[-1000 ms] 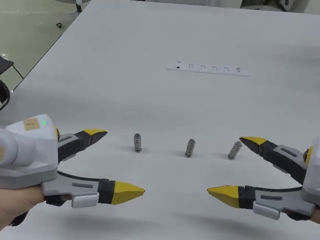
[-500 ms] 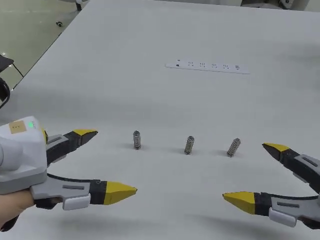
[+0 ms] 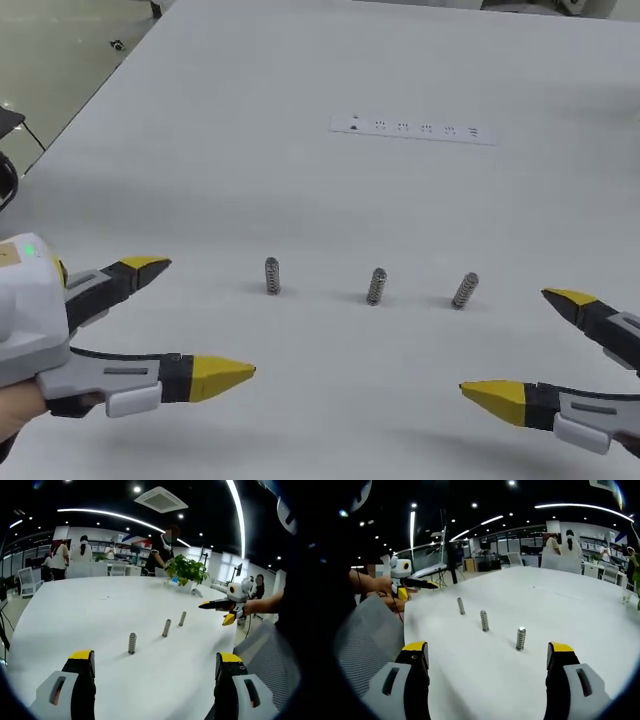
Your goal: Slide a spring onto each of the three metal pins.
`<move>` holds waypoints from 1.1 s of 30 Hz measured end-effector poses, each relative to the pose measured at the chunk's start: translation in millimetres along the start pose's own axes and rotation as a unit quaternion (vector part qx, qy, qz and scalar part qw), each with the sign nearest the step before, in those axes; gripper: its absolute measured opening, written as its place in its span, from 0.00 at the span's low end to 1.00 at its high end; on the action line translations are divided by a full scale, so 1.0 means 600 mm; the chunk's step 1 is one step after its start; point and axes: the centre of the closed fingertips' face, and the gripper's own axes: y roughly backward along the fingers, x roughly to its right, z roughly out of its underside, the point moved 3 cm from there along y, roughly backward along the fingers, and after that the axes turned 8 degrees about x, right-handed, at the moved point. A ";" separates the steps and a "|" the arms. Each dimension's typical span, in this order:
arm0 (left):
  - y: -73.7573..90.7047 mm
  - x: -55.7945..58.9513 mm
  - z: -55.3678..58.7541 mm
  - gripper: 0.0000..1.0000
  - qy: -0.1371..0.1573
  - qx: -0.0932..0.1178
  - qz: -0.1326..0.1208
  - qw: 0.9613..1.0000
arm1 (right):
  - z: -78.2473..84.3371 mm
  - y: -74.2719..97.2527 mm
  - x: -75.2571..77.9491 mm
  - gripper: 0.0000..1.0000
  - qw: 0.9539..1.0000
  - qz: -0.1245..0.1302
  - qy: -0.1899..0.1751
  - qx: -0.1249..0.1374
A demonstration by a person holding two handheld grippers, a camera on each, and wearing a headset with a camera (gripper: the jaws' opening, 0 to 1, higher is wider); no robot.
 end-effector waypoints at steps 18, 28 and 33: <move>-0.011 0.004 -0.001 0.98 0.002 0.000 0.005 1.000 | 0.000 -0.003 0.004 0.99 1.000 0.003 0.000 -0.002; -0.010 0.000 -0.001 0.98 -0.001 -0.001 0.001 1.000 | -0.005 -0.003 0.003 0.99 1.000 0.005 0.002 0.001; -0.012 0.003 -0.004 0.98 0.000 0.001 0.003 1.000 | -0.007 0.000 0.012 0.99 1.000 0.012 -0.002 0.004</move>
